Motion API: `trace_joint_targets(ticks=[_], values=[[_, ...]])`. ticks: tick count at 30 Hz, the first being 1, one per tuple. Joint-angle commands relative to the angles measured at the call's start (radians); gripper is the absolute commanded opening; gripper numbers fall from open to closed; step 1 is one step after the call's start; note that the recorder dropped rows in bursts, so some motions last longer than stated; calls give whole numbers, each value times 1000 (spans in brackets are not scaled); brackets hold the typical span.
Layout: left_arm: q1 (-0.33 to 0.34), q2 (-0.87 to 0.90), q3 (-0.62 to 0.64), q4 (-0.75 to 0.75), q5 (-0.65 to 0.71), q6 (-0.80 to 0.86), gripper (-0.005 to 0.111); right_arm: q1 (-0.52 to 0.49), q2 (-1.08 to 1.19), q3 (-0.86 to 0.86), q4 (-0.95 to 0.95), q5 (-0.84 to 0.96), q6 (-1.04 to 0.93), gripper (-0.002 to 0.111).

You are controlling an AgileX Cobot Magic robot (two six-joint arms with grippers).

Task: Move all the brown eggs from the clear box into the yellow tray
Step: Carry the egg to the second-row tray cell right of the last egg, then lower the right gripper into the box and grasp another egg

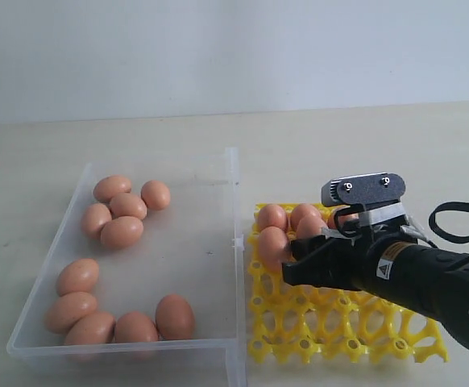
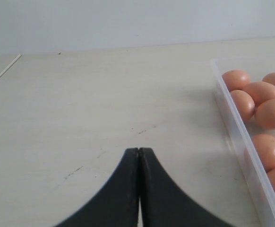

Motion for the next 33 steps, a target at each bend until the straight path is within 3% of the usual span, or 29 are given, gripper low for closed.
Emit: trace_joint_targets(ticks=[1,5,8,17,20,23,28,33], values=[[2,4,-5,3,-5,1,0,-5,3,-6,-12,31,8,20],[2,4,-5,3,-5,1,0,-5,3,-6,-12,85,8,47],[2,4,-5,3,-5,1,0,-5,0,-6,-12,99,3,58],[2,4,-5,3,-5,1,0,-5,-144,-6,-12,237,-51,60],[2,4,-5,3,-5,1,0,-3,-266,-22,-12,330,-64,56],[2,4,-5,3,-5,1,0,-3,-414,-81,-12,446,-100,41],[2,4,-5,3,-5,1,0,0,-489,-336,-12,798,-105,0],[2,4,-5,3,-5,1,0,77,-343,-642,9,1108,-143,0]])
